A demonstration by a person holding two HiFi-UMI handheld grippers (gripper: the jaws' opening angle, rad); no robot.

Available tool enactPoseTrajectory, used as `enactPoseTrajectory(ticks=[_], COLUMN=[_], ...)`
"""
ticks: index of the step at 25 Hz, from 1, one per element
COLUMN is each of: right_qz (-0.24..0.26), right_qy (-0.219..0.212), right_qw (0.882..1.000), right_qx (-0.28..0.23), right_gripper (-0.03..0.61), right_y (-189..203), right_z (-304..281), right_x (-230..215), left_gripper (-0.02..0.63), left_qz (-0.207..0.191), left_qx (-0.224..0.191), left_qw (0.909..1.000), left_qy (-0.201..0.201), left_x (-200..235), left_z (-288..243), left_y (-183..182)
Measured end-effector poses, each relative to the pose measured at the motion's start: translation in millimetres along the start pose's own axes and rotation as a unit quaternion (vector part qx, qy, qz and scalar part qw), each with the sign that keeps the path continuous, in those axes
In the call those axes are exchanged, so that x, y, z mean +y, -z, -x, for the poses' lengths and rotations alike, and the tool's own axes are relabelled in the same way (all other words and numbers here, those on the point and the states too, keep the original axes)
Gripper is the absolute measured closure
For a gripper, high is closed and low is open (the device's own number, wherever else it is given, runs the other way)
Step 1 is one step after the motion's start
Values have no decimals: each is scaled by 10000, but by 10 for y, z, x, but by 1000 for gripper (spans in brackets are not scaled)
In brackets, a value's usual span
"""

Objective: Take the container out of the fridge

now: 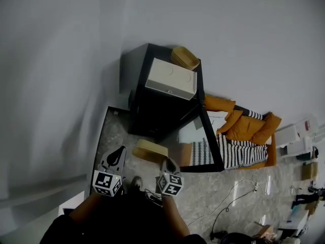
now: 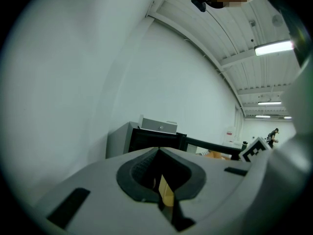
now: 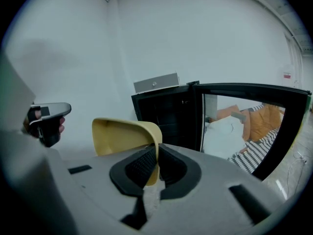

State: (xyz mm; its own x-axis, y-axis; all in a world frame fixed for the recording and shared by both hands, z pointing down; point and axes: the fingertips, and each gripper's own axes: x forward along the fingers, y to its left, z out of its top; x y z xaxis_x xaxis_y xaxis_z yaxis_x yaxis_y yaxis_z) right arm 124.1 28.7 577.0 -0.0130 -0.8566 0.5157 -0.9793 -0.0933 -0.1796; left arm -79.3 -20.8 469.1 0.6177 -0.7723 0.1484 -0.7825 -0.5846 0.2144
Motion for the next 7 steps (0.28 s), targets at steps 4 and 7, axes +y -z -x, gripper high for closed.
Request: enactPoseTrajectory(ticks=[4, 7], right_qz=[14, 43], right_qy=[-27, -50], right_qw=[10000, 10000], right_qx=[7, -5], right_gripper=[566, 566], right_y=[16, 7], right_z=[8, 22], right_x=[23, 37], left_gripper=[611, 611], left_qz=[8, 10], left_qx=[-9, -9], left_qw=[10000, 10000], left_qy=[-15, -7], left_x=[-15, -33], left_z=[11, 18], left_y=[0, 6])
